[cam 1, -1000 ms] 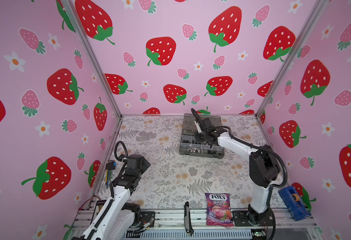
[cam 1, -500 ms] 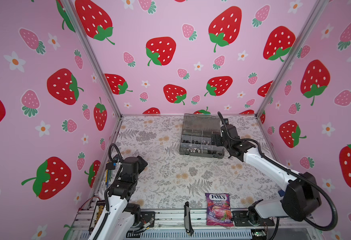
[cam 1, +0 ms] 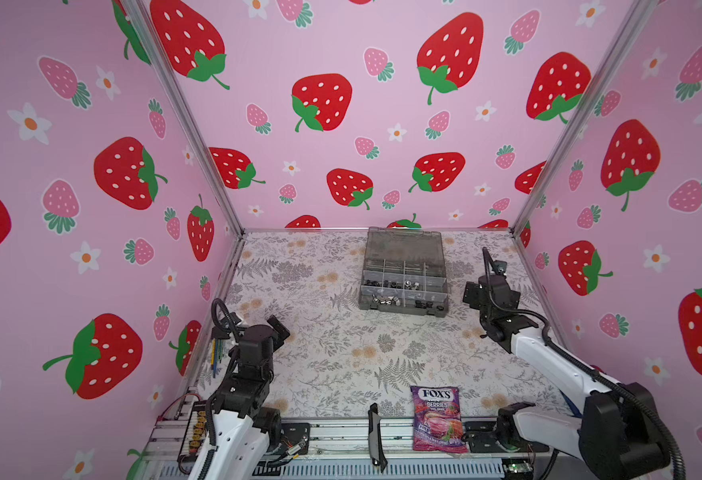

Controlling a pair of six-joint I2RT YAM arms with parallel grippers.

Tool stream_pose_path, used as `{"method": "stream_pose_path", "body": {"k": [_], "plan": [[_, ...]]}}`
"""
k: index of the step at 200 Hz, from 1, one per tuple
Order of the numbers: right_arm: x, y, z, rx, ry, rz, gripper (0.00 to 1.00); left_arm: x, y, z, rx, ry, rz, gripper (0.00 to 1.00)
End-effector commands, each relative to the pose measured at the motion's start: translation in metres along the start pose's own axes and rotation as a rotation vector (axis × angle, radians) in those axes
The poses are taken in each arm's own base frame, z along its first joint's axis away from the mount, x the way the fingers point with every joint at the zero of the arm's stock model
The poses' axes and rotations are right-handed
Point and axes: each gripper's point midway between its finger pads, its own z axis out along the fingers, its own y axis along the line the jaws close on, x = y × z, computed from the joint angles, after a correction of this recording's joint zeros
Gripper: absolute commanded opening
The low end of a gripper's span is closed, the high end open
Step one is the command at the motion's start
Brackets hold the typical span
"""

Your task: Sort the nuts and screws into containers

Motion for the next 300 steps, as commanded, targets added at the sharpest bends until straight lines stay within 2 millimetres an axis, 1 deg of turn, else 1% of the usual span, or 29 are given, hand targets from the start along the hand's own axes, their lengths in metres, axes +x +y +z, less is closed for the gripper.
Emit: {"method": "stream_pose_path", "body": {"k": [1, 31, 62, 88, 101, 129, 155, 183, 227, 256, 300], "plan": [[-0.031, -0.015, -0.006, 0.049, -0.186, 0.067, 1.00, -0.017, 0.002, 0.006, -0.025, -0.119, 0.097, 0.99], [-0.018, -0.029, -0.002, 0.086, -0.229, 0.065, 1.00, -0.024, -0.004, 0.015, -0.008, -0.209, 0.179, 0.99], [-0.009, -0.040, -0.008, 0.097, -0.307, 0.082, 1.00, -0.027, -0.010, 0.023, 0.001, -0.249, 0.275, 1.00], [-0.002, -0.053, -0.010, 0.126, -0.335, 0.107, 1.00, -0.024, -0.015, 0.034, 0.014, -0.248, 0.340, 1.00], [0.001, -0.059, -0.010, 0.144, -0.343, 0.117, 1.00, -0.023, -0.020, 0.039, 0.045, -0.242, 0.358, 0.99], [0.005, -0.067, -0.011, 0.157, -0.361, 0.132, 1.00, -0.015, -0.033, 0.054, 0.110, -0.209, 0.400, 0.99], [0.009, -0.069, -0.011, 0.155, -0.368, 0.142, 1.00, -0.007, -0.042, 0.067, 0.155, -0.168, 0.427, 1.00], [0.014, -0.072, -0.013, 0.157, -0.381, 0.164, 1.00, -0.005, -0.057, 0.077, 0.211, -0.160, 0.435, 1.00], [0.021, -0.076, -0.014, 0.161, -0.382, 0.163, 1.00, 0.005, -0.061, 0.093, 0.224, -0.144, 0.450, 1.00], [0.022, -0.077, -0.017, 0.157, -0.394, 0.168, 1.00, 0.004, -0.069, 0.100, 0.247, -0.138, 0.458, 0.99], [0.026, -0.078, -0.015, 0.161, -0.385, 0.162, 1.00, 0.004, -0.079, 0.114, 0.267, -0.135, 0.472, 0.99]]}}
